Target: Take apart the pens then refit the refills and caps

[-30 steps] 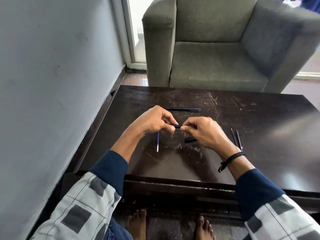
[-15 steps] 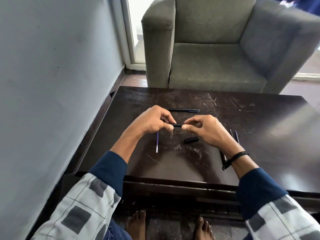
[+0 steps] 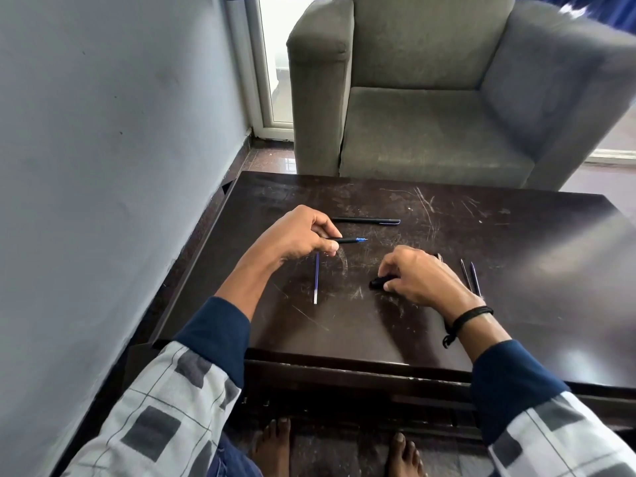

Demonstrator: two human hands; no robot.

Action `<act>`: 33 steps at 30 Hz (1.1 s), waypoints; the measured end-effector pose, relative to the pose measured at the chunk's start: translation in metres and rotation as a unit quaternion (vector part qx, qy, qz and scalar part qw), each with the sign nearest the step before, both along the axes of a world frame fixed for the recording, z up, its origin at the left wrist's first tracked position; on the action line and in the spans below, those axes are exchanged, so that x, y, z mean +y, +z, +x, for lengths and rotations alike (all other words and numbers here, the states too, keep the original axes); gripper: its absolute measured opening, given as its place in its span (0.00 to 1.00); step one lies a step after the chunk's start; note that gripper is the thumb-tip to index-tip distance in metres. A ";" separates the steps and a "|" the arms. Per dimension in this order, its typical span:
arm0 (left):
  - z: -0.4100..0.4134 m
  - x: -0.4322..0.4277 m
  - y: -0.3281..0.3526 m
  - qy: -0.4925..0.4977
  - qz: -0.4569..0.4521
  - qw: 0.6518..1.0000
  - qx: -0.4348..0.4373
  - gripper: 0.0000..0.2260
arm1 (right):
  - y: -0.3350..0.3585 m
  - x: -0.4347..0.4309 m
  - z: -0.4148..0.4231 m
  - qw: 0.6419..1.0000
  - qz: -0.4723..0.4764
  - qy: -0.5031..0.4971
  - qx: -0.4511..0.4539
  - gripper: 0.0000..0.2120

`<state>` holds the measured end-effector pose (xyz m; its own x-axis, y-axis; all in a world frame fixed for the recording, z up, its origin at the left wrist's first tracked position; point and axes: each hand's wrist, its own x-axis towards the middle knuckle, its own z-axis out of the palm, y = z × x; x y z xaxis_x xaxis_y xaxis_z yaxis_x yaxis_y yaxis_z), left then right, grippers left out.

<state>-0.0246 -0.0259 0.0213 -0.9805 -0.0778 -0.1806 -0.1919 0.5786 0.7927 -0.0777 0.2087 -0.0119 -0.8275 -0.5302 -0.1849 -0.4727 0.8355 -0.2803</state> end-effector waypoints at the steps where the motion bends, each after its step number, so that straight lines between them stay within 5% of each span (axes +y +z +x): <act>1: 0.000 0.000 0.000 0.000 -0.001 1.000 -0.001 0.08 | -0.001 -0.001 0.000 1.000 -0.004 -0.007 0.003 0.06; 9: -0.001 -0.001 -0.001 -0.007 -0.002 1.000 -0.003 0.08 | 0.008 -0.001 -0.001 0.977 -0.193 -0.089 0.022 0.04; 33: -0.004 0.008 -0.008 -0.036 0.002 0.999 -0.020 0.07 | 0.007 -0.010 0.006 0.975 -0.211 0.002 0.074 0.04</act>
<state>-0.0286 -0.0183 0.0130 -0.9757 -0.0067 -0.2190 -0.1808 0.5891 0.7876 -0.0718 0.1989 -0.0048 -0.8268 -0.5357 0.1713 -0.5364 0.6597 -0.5264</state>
